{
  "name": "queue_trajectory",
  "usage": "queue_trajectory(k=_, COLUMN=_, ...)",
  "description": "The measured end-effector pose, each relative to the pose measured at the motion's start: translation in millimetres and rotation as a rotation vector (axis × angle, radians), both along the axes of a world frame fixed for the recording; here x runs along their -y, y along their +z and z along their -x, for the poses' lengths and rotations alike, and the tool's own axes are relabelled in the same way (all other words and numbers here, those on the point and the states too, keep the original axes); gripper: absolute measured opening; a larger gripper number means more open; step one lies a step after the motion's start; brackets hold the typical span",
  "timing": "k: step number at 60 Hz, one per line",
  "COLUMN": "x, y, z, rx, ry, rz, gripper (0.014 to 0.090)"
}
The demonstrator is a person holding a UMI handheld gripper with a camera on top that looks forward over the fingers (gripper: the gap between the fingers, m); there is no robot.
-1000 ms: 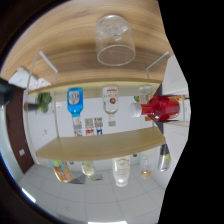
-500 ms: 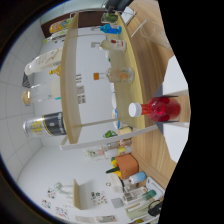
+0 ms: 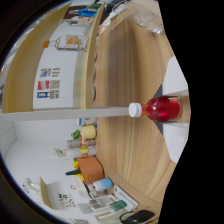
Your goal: Make me a cup of Vodka Sunrise.
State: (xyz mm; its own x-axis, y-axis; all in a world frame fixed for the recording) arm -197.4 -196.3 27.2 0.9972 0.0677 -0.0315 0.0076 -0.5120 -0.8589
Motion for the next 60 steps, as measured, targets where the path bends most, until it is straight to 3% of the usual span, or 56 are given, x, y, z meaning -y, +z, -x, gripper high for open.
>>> queue_trajectory(k=7, x=5, y=-13, z=-1, rx=0.003, ry=-0.021, rz=0.070, gripper=0.0352)
queue_trajectory(k=31, x=22, y=-18, z=0, rx=0.025, ry=0.039, rz=0.096, gripper=0.0378)
queue_trajectory(k=37, x=29, y=-13, z=3, rx=0.012, ry=0.072, rz=0.099, gripper=0.0530)
queue_trajectory(k=42, x=37, y=4, z=7, rx=-0.008, ry=0.112, rz=0.091, gripper=0.0849)
queue_trajectory(k=43, x=38, y=9, z=6, rx=-0.010, ry=0.117, rz=0.083, gripper=0.0869)
queue_trajectory(k=60, x=69, y=129, z=-52, rx=-0.024, ry=0.115, rz=-0.109, gripper=0.0863)
